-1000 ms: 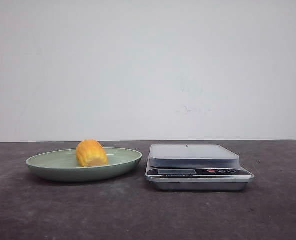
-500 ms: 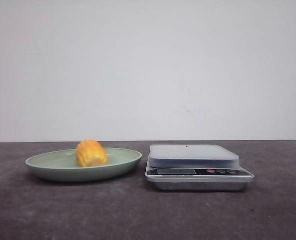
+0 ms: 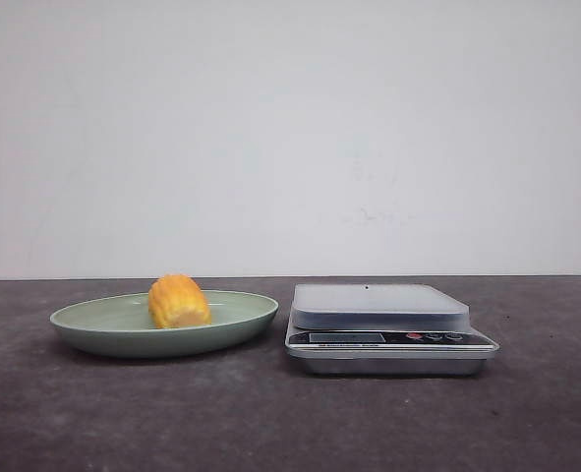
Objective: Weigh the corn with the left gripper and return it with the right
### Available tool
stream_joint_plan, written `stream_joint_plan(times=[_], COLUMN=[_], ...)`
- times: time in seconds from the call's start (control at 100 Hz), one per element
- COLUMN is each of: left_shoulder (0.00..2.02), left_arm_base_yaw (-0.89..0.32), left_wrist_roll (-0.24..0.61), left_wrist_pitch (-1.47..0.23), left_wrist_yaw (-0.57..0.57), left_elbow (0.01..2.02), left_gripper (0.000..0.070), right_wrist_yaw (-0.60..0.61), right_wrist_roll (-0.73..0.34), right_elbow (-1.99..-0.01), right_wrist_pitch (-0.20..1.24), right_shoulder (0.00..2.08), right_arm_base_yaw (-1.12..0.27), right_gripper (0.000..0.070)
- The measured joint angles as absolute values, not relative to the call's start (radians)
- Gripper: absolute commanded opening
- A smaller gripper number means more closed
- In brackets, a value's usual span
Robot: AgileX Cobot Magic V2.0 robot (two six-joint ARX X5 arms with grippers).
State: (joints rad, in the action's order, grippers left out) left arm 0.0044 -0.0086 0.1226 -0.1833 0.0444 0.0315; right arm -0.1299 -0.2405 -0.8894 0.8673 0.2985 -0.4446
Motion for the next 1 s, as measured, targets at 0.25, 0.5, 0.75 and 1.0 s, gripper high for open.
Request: stream_joint_plan(times=[0.25, 0.5, 0.75, 1.0], left_shoulder=[0.004, 0.004, 0.004, 0.004], left_arm_base_yaw=[-0.009, -0.009, -0.009, -0.009], left_wrist_roll=[0.123, 0.123, 0.123, 0.123], left_wrist_pitch=[-0.183, -0.183, -0.183, -0.183], left_wrist_yaw=[0.044, 0.044, 0.044, 0.044], left_elbow=[0.031, 0.031, 0.031, 0.031], left_gripper=[0.0017, 0.0016, 0.0017, 0.0017], right_wrist_yaw=[-0.130, -0.131, -0.163, -0.034], right_wrist_roll=[-0.241, -0.236, -0.130, -0.028], right_elbow=[-0.889, -0.889, -0.863, -0.535], right_wrist_pitch=[0.867, 0.867, 0.755, 0.370], right_shoulder=[0.299, 0.299, 0.282, 0.159], right_arm_base_yaw=[-0.445, -0.445, -0.381, -0.148], right_gripper=[0.0011, 0.0011, 0.0011, 0.0011])
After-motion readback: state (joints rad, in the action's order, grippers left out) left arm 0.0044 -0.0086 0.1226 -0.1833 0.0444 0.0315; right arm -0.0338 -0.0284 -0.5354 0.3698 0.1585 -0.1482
